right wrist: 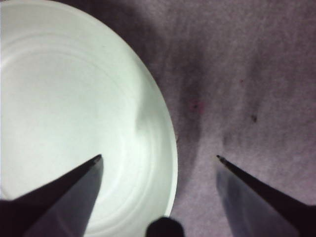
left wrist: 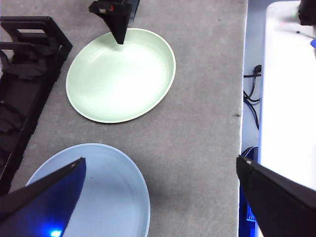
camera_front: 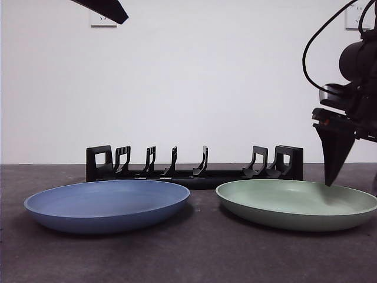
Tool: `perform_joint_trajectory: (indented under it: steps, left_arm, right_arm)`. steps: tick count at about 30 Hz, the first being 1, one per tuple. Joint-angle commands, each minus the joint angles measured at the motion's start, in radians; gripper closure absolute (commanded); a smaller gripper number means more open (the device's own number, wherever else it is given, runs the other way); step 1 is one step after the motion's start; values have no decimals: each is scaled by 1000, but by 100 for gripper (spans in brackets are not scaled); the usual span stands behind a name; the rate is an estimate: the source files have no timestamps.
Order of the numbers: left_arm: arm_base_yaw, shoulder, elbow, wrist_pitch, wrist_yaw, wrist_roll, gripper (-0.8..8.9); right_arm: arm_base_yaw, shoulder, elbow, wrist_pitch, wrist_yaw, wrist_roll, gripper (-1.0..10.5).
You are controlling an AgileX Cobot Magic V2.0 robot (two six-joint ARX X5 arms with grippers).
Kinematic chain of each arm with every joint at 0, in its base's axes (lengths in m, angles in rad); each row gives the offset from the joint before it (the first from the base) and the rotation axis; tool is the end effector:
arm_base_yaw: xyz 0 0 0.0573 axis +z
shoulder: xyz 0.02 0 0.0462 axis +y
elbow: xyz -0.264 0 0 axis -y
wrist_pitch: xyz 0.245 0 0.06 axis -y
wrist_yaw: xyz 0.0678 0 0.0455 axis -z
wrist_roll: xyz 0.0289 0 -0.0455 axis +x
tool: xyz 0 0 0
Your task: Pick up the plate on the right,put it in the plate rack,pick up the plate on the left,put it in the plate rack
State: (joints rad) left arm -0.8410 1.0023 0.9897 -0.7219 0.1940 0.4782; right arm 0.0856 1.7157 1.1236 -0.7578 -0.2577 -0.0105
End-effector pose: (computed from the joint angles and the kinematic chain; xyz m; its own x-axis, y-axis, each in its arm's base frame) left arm 0.1258 -0.1490 0.3184 0.3418 -0.6713 -0.6576 0.9396 0.2563 0.2268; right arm 0.3141 0.0343 0.1844 0.1893 0.2720 -0.9435 -0.1485 0.9577 0.2464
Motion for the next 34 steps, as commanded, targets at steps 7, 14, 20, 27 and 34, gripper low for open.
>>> perform_joint_trajectory:
  steps: [7, 14, 20, 27, 34]
  left_arm:
    - [-18, 2, 1, 20, -13, 25, 185]
    - [-21, 2, 1, 21, -12, 24, 185]
    - [-25, 2, 1, 21, -13, 27, 185]
    - [-33, 2, 1, 19, -29, 69, 185]
    - [-99, 3, 1, 20, -146, 164, 185]
  right_arm:
    - [0, 34, 1, 8, 3, 10, 803]
    - [0, 41, 1, 11, 3, 10, 856]
    - [0, 63, 1, 16, 4, 10, 919]
    - [0, 61, 1, 39, -1, 22, 963]
    - [-1, -1, 61, -85, -8, 6, 963]
